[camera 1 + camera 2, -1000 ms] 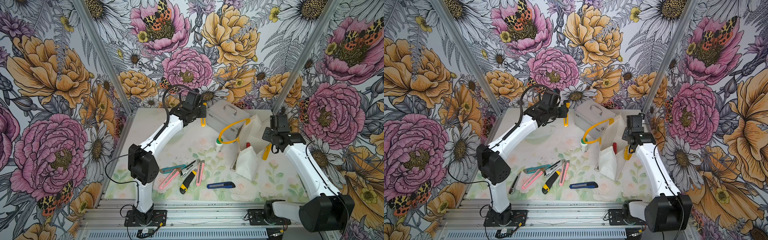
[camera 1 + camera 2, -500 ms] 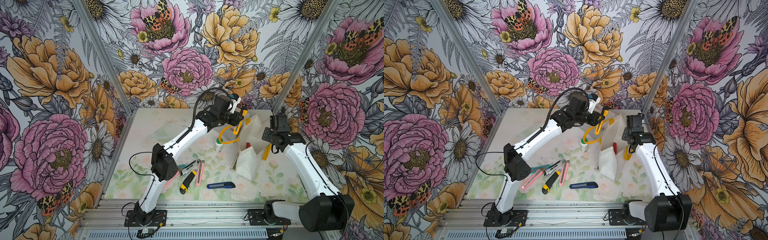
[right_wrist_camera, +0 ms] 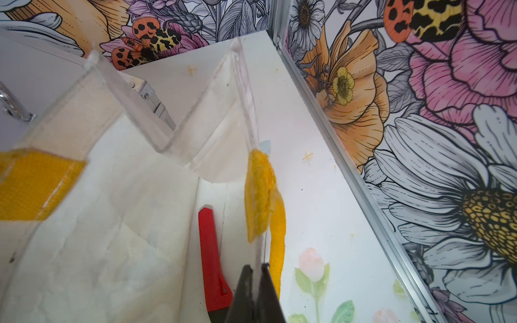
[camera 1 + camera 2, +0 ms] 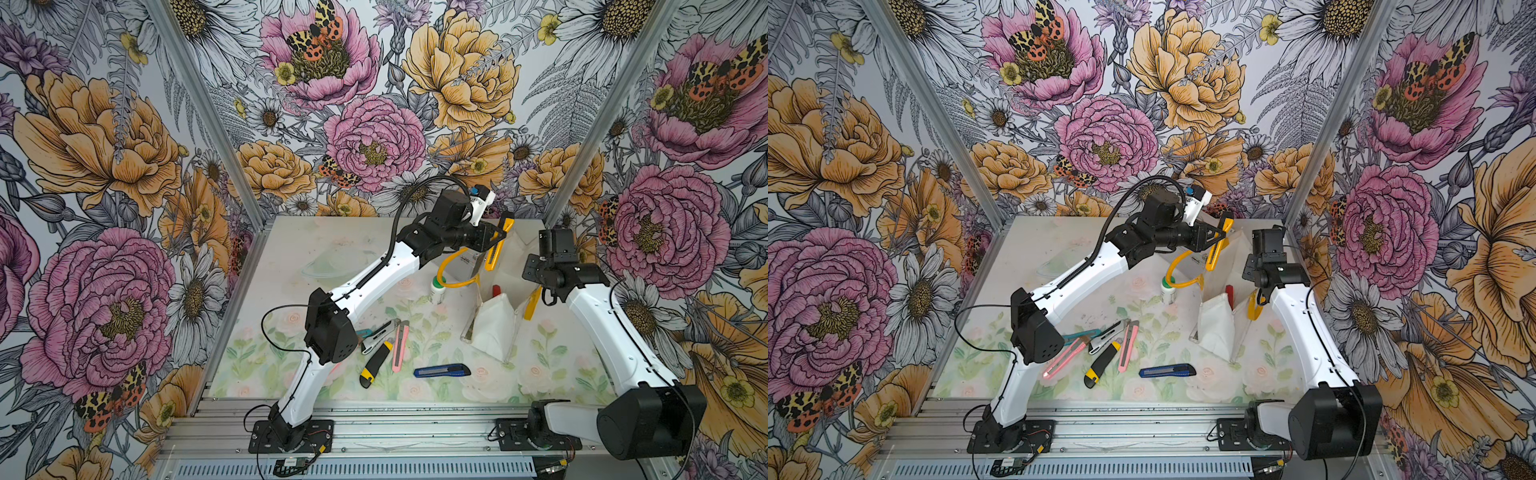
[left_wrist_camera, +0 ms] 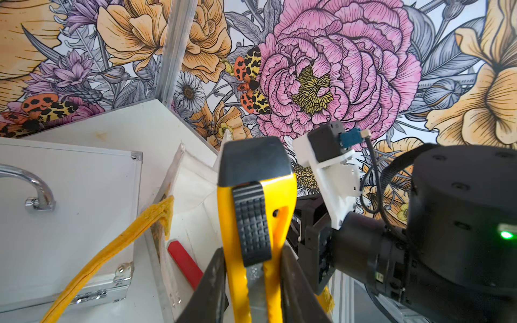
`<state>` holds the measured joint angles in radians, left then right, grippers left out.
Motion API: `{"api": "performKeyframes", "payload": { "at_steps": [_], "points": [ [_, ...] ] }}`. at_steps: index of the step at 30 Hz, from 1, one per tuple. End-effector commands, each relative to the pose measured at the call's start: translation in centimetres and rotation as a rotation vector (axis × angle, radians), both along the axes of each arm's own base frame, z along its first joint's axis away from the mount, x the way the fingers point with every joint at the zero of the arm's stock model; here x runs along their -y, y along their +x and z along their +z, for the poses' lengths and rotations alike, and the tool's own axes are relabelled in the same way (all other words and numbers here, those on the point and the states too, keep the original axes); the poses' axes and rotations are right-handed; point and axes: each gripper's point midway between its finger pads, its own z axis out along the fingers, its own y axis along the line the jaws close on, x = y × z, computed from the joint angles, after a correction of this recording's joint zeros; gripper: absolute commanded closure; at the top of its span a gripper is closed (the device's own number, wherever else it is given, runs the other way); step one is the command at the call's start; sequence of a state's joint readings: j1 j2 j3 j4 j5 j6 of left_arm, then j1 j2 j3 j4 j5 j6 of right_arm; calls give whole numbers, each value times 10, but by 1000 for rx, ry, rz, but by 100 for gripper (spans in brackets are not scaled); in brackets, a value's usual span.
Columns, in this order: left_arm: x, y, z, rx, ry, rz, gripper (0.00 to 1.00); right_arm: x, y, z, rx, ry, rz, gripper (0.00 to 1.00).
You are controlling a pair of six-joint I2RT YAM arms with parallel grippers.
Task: Place the art knife into the pouch
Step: Place the utility knife in the pouch.
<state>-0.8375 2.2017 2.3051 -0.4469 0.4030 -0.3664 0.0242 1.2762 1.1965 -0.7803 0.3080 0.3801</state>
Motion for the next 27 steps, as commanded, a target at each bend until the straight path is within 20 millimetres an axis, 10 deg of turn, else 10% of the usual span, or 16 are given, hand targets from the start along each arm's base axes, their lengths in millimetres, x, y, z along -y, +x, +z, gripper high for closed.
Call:
{"api": "performKeyframes", "payload": {
  "at_steps": [1,8,16,27],
  "points": [
    [11,-2,-10,-37,-41,-46,83,1,4,24,74,7,4,100],
    [14,-6,-17,-47,-36,-56,78,0,6,22,71,10,6,100],
    [13,-9,-17,-40,-33,-73,31,1,4,18,62,11,1,100],
    [-9,10,-15,-44,-27,-26,28,1,4,14,55,14,-2,100]
  ]
}}
